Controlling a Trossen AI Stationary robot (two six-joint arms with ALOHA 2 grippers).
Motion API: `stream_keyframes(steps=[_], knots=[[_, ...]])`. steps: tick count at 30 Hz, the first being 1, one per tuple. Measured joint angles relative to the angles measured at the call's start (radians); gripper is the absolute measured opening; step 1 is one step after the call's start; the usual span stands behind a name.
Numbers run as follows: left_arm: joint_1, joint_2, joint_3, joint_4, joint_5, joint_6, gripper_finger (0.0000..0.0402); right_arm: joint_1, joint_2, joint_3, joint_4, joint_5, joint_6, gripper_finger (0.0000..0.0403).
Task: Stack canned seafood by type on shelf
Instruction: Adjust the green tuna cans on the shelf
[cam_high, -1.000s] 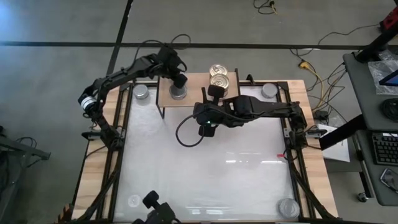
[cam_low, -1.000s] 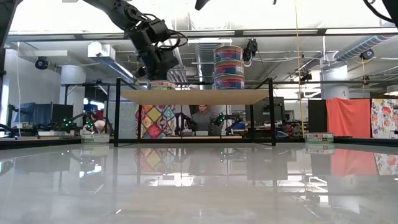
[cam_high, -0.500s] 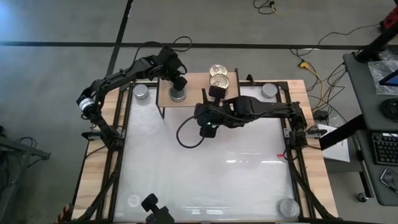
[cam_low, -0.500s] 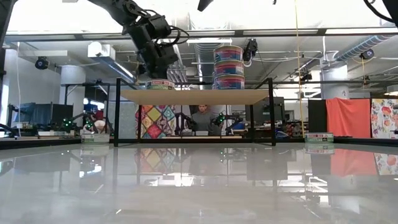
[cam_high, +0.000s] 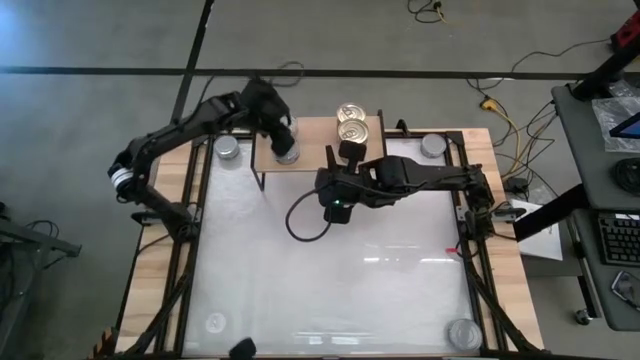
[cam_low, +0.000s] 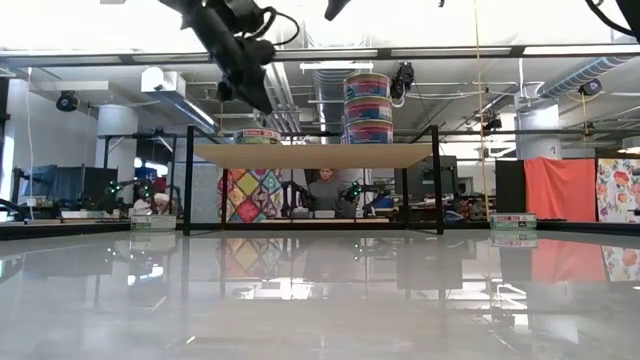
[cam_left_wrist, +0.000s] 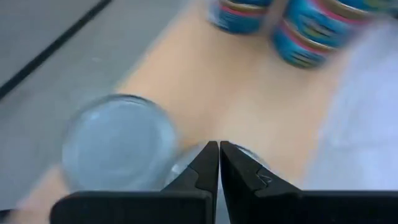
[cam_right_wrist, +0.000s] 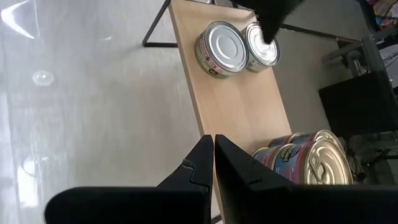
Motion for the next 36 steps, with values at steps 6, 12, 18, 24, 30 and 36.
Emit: stream_keyframes(steps=[6,12,18,24,30,36], knots=[[-0.074,-0.045,-0.121,0.031,-0.003,-0.009,0.0000,0.000,0.000,0.000,-0.004,-0.005,0.003,0.0009],[-0.075,-0.070,-0.191,0.045,-0.072,-0.019,0.0000,0.009,0.000,0.000,-0.006,-0.008,0.013,0.0009],[-0.077,-0.097,-0.214,0.047,-0.050,-0.014,0.0000,0.015,0.000,0.000,-0.007,-0.008,0.012,0.0009],[-0.077,-0.115,-0.228,0.035,-0.050,-0.002,0.0000,0.015,0.000,0.000,-0.007,-0.008,0.013,0.0009],[-0.077,-0.136,-0.228,0.033,-0.050,0.005,0.0000,0.017,0.000,0.000,-0.007,-0.008,0.013,0.0009],[-0.077,-0.120,-0.229,0.117,-0.058,0.041,0.0000,0.017,0.000,0.000,-0.007,-0.008,0.013,0.0009]])
